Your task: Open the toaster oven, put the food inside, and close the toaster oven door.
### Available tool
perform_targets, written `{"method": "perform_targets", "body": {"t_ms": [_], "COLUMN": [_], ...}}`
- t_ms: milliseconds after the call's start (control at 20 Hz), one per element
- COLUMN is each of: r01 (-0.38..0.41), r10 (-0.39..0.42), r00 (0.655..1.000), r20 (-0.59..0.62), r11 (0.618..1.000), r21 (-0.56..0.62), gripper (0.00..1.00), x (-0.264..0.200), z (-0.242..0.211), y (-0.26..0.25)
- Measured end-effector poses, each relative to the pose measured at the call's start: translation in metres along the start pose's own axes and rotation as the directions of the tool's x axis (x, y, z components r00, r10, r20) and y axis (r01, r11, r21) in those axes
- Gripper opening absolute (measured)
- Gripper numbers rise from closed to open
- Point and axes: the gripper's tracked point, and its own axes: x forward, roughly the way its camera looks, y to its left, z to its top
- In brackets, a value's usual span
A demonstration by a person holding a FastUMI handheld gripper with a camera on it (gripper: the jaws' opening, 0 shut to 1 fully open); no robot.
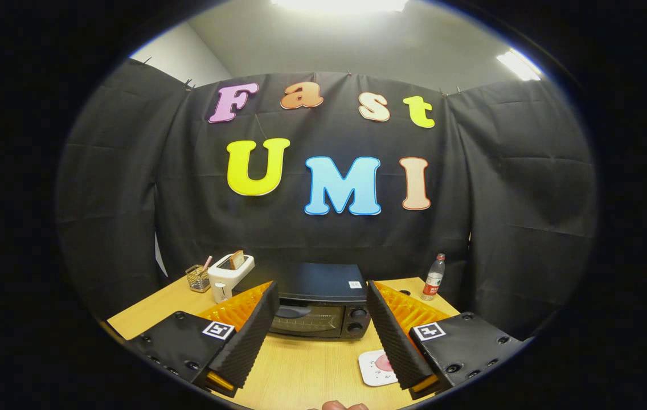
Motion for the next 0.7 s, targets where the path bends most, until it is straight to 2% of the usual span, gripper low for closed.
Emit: {"method": "perform_targets", "body": {"t_ms": [350, 700], "r01": [0.011, 0.034], "r10": [-0.012, -0.037], "r00": [0.999, 0.993], "r20": [-0.030, -0.111], "r11": [0.999, 0.999], "r21": [-0.036, -0.031], "gripper": [0.98, 0.98], "x": [0.032, 0.095], "z": [-0.001, -0.022], "y": [0.020, 0.037]}}
